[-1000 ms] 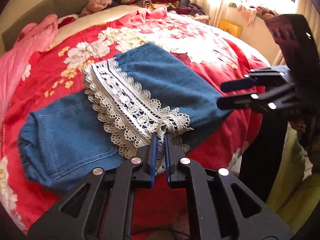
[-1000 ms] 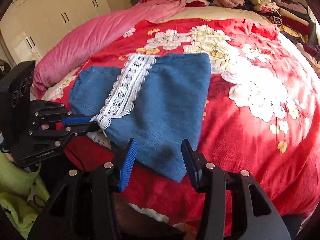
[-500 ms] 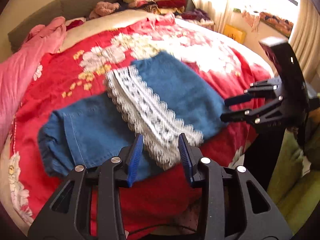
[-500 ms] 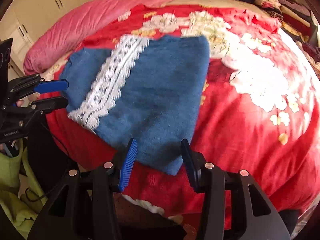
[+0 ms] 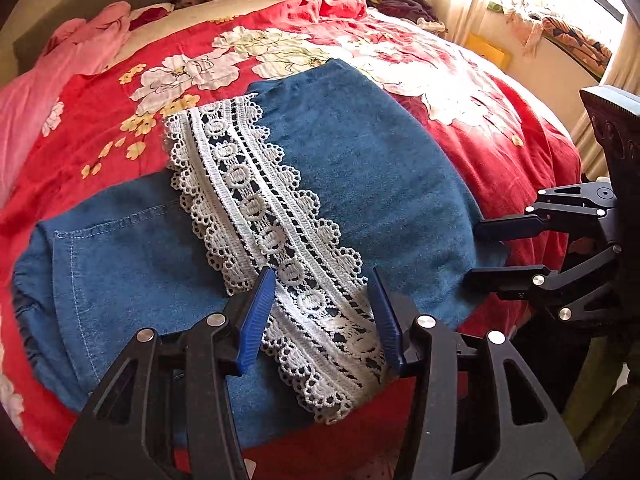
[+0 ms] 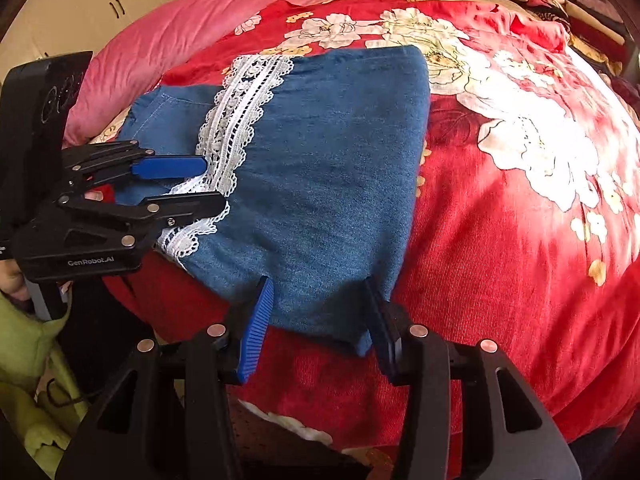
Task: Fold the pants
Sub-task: 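Open the left gripper and withdraw both grippers from the pants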
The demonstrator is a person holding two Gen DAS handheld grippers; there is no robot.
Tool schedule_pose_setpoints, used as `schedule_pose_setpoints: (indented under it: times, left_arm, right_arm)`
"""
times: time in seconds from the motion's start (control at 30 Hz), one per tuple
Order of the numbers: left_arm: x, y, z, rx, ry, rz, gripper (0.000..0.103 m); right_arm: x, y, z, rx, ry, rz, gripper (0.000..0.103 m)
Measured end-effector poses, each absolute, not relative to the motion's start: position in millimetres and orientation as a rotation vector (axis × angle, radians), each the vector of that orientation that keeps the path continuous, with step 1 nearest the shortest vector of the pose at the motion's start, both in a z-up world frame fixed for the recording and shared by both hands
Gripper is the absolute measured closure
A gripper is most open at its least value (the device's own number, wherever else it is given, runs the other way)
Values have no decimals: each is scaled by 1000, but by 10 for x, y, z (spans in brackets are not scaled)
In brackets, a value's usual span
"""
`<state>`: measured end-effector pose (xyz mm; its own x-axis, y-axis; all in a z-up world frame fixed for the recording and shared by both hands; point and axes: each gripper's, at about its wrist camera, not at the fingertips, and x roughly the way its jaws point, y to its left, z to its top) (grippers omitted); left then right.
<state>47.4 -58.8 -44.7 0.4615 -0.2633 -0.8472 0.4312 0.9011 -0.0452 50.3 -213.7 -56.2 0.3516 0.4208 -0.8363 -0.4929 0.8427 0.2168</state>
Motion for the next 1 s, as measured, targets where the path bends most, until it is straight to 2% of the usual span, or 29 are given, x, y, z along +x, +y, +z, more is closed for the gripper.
schedule_pose_setpoints:
  times: [0.13, 0.23, 0.3, 0.37, 0.47, 0.53, 0.57, 1.0]
  left_arm:
    - [376, -474, -253, 118, 964, -429, 50]
    - [303, -405, -132, 98, 937, -406, 42]
    - [262, -350, -58, 86, 921, -385, 32]
    - [231, -296, -3, 74, 911, -368, 26]
    - [182, -214, 74, 61, 894, -345, 19]
    - [150, -168, 130, 59, 881, -328, 14]
    - [135, -144, 150, 59, 876, -324, 12]
    - [-16, 179, 310, 11, 835, -257, 10]
  right_arm:
    - [433, -2203, -471, -33, 1015, 600, 55]
    - [402, -2245, -360, -15, 976, 591, 44]
    - [377, -2264, -292, -5, 954, 584, 31]
    - [354, -2270, -227, 1, 932, 581, 29]
    - [357, -2275, -148, -2, 909, 565, 17]
    - [354, -2281, -96, 3, 896, 559, 15]
    - [342, -2295, -70, 4, 892, 555, 12]
    - [299, -2161, 291, -6, 823, 573, 10]
